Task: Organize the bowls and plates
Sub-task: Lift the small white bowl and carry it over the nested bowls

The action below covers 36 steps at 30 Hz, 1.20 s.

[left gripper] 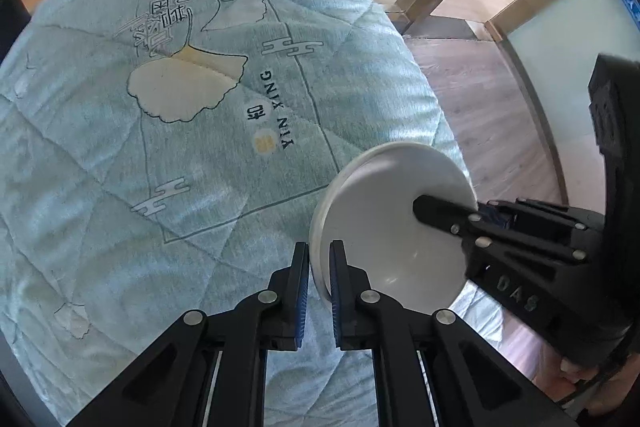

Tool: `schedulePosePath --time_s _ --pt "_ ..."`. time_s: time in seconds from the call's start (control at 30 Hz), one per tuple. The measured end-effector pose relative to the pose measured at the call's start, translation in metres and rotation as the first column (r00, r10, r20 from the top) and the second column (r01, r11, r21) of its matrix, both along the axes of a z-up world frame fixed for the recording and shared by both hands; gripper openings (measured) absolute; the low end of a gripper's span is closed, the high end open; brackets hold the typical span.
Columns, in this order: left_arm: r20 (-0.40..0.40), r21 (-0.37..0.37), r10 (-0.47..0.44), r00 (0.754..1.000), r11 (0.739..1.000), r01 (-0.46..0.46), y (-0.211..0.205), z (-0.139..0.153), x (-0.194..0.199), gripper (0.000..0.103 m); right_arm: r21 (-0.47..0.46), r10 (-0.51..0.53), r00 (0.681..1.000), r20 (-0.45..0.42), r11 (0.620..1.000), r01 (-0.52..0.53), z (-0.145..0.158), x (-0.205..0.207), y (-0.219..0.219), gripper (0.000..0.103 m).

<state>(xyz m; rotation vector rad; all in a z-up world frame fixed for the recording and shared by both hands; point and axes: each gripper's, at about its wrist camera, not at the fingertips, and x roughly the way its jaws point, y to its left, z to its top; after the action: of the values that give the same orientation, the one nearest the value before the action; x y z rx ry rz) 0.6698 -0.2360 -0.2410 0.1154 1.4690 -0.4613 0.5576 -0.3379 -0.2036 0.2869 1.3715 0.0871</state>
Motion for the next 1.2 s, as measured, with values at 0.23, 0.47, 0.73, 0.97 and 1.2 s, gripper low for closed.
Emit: schedulePosePath --time_s 0.23,0.47,0.73,0.97,1.2 --pt "0.092 -0.027 -0.017 0.996 0.999 0.019 0.003 0.071 -0.032 0.006 -0.021 0.006 0.994 0.113 1.000 -0.004 0.055 -0.027 0.001 0.006" --pt "0.196 -0.080 0.007 0.981 0.997 0.008 0.016 0.187 -0.090 0.004 -0.083 -0.002 0.968 0.249 0.996 0.024 0.158 -0.081 0.016 0.006" --pt "0.273 -0.088 -0.005 0.962 0.996 0.030 0.054 0.283 -0.181 0.004 -0.047 -0.015 0.942 0.336 0.998 0.032 0.231 -0.163 0.036 0.006" --pt "0.288 -0.118 0.007 0.958 0.993 0.028 0.087 0.327 -0.272 0.004 -0.070 0.013 0.929 0.371 0.997 0.014 0.267 -0.232 0.065 0.007" --pt "0.289 -0.131 0.012 0.957 0.991 0.027 0.104 0.345 -0.344 0.004 -0.070 0.013 0.930 0.367 0.997 0.013 0.279 -0.288 0.072 0.007"
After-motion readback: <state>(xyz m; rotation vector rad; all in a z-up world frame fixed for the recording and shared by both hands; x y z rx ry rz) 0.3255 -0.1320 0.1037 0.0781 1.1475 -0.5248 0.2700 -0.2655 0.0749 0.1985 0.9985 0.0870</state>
